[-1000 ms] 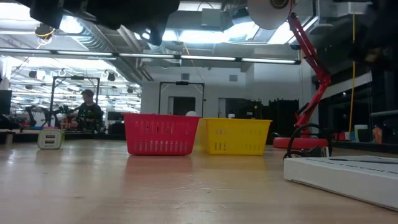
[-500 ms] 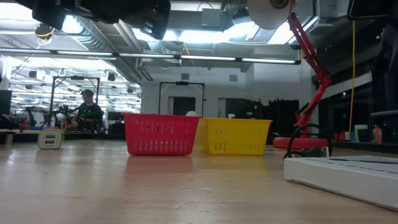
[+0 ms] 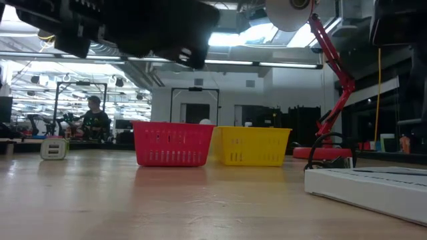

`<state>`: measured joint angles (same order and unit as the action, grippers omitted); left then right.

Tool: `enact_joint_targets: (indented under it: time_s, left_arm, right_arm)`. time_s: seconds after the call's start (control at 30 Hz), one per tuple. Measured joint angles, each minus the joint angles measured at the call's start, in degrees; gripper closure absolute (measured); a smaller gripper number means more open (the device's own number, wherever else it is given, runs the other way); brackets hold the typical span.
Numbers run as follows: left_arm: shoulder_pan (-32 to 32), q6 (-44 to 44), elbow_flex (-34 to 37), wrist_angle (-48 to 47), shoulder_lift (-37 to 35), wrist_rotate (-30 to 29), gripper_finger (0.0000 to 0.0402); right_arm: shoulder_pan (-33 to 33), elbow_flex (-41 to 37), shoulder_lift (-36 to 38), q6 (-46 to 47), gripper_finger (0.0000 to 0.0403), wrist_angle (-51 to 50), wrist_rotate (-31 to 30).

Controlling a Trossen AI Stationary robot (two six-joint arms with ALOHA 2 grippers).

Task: Pick and place items into bin
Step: Put the white card reader box into the red bin

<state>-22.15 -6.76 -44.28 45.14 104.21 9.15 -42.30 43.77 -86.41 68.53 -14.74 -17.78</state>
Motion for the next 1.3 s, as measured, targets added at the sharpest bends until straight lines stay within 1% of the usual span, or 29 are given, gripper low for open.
enact_joint_targets:
  time_s: [0.17,0.3,0.47,0.77,0.93,1.03,1.23,1.3]
  left_arm:
    - [0.0,0.4,-1.6,-0.2,3.0,-0.5,0.0398]
    - [0.1,2.8,-1.7,0.0,3.1,-1.1,0.0398]
    - [0.1,3.0,-1.7,0.0,3.1,-1.1,0.0398]
    - [0.1,3.2,-1.7,0.0,3.1,-1.1,0.0385]
    - [0.1,4.5,-1.7,-0.1,3.1,-1.1,0.0368]
    - [0.1,3.6,-1.7,-0.2,3.1,-2.1,0.0355]
    - [0.1,0.1,-1.7,-2.4,3.1,-8.2,0.0318]
    - [0.1,-0.1,-1.7,-3.4,3.1,-9.0,0.0305]
  right_arm:
    - [0.0,0.0,-1.7,0.2,0.0403,-0.1,-0.1]
    - [0.0,0.0,-3.5,0.3,0.0403,0.9,-0.1]
    - [0.0,0.0,-6.2,0.2,0.0403,1.3,-0.2]
    - [0.2,0.0,-8.0,1.8,0.0403,2.3,-3.2]
    - [0.2,0.0,-8.0,4.3,0.0403,2.2,-3.2]
    - [0.2,0.0,-8.0,4.9,0.0403,2.2,-3.2]
    - [0.3,0.0,-8.2,6.3,0.0403,2.2,-3.2]
    - [0.3,0.0,-8.7,6.4,0.0403,2.6,-3.6]
